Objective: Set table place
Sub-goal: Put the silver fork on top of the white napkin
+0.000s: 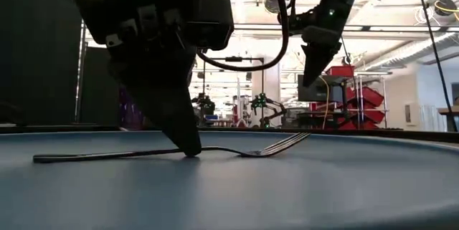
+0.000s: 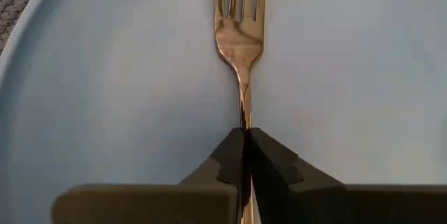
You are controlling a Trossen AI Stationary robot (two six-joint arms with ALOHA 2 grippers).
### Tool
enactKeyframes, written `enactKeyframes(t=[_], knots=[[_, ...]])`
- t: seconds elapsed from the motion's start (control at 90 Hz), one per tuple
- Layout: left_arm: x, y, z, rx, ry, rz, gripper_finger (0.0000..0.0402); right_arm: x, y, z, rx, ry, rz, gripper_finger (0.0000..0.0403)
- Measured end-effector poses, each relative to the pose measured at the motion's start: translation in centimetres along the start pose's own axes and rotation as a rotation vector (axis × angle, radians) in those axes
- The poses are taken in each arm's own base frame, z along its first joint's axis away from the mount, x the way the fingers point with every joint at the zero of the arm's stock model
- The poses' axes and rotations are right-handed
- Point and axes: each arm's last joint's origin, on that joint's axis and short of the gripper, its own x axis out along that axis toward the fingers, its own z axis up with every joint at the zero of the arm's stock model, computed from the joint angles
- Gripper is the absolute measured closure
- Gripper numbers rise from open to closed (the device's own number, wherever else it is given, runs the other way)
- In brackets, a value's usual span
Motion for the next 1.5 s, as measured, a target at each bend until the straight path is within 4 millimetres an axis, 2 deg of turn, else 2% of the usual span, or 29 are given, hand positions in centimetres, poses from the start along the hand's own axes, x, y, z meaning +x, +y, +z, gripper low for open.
enactKeyframes(t=[0.122,0.2,0.278,0.378,0.456,0.6,0.711,0.856,1.0,1.1,1.322,1.4,1.5], knots=[[-0.3,-0.2,0.2,0.007,-0.021,0.018,0.0401,0.0,0.0,0.0,0.0,0.0,0.0,0.0215],[-1.1,-0.5,0.8,0.028,-0.036,0.025,0.0401,0.0,0.0,0.0,0.0,0.0,0.0,0.0215],[-2.8,-1.2,2.1,0.034,-0.057,0.041,0.0401,0.0,0.0,0.0,-0.003,0.0,0.0,0.0215],[-4.9,-1.4,2.8,0.054,-0.026,0.114,0.0401,0.0,0.0,0.0,-0.013,0.0,0.0,0.0215],[-6.5,-1.4,3.1,0.049,-0.003,0.159,0.0401,0.0,0.0,0.0,-0.021,-0.001,-0.006,0.0215],[-10.8,-1.0,3.0,-0.002,-0.021,0.234,0.0402,-0.2,-0.3,-0.1,-0.026,-0.002,-0.061,0.0215],[-13.4,-0.8,1.5,-0.067,-0.021,0.283,0.0401,-1.0,-0.7,-0.3,-0.017,-0.018,-0.082,0.0215],[-17.3,-1.0,-1.0,-0.165,-0.087,0.322,0.0401,-3.1,-1.4,-0.6,0.004,-0.092,-0.07,0.0215],[-19.3,-1.3,-3.9,-0.305,-0.125,0.338,0.0401,-4.9,-2.1,-1.6,0.044,-0.218,-0.047,0.0215],[-19.9,-1.4,-5.8,-0.476,-0.138,0.341,0.0401,-5.0,-2.3,-3.2,0.071,-0.286,0.001,0.0215],[-20.0,-2.3,-10.1,-0.83,-0.132,0.365,0.0401,-3.1,-2.7,-6.6,0.169,-0.352,0.092,0.0215],[-19.9,-2.7,-11.5,-0.872,-0.123,0.363,0.0401,-2.3,-2.6,-7.4,0.172,-0.35,0.093,0.0216],[-19.4,-3.1,-12.0,-0.874,-0.104,0.368,0.0401,-1.5,-2.4,-8.0,0.171,-0.335,0.116,0.0216]])
